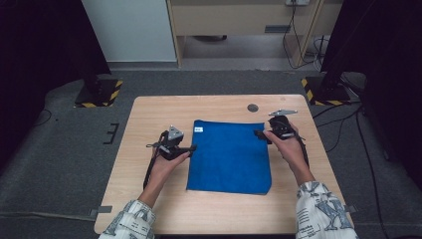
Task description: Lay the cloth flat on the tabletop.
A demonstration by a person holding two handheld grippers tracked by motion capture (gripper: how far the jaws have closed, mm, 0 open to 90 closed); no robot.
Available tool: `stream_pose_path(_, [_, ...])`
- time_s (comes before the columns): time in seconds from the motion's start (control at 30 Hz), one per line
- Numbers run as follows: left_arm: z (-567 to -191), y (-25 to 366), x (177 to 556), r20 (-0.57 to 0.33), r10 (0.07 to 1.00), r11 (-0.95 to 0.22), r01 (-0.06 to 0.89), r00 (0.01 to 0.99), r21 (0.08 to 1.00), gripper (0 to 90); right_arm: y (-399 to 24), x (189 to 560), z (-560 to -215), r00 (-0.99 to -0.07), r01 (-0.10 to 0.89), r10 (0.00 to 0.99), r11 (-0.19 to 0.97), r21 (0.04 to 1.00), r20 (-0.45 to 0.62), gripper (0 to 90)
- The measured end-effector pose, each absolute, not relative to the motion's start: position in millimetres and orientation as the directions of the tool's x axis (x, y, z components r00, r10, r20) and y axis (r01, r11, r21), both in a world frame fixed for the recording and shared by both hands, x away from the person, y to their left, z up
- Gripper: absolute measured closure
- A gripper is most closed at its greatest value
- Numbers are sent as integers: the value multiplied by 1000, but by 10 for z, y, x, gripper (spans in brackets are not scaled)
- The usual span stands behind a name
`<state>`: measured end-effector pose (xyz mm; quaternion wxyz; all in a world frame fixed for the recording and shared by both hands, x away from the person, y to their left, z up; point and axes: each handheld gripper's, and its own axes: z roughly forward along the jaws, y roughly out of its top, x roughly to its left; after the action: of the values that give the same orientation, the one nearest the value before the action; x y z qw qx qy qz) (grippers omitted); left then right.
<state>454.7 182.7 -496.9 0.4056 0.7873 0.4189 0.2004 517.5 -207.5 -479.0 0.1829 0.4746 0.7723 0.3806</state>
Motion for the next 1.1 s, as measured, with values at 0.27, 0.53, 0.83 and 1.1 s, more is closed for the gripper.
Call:
stream_pose_path(0.27, [-5029, 1907, 4540, -39, 830, -311, 520, 556, 796, 198, -2005, 5051, -4815, -509, 591, 856, 273, 759, 89, 155])
stream_pose_path(0.53, [-5110, 2042, 4499, -41, 831, -318, 535, 554, 783, 126, -1855, 4895, -4809, -561, 589, 819, 295, 753, 118, 152])
stream_pose_path(0.83, [-5082, 2169, 4460, -34, 837, -307, 519, 546, 798, 114, -1586, 4714, -4820, -637, 576, 755, 332, 747, 157, 142])
stream_pose_path(1.1, [-5089, 2225, 4454, -4, 849, -318, 518, 528, 794, 114, -1215, 4583, -4833, -694, 545, 705, 380, 747, 147, 149])
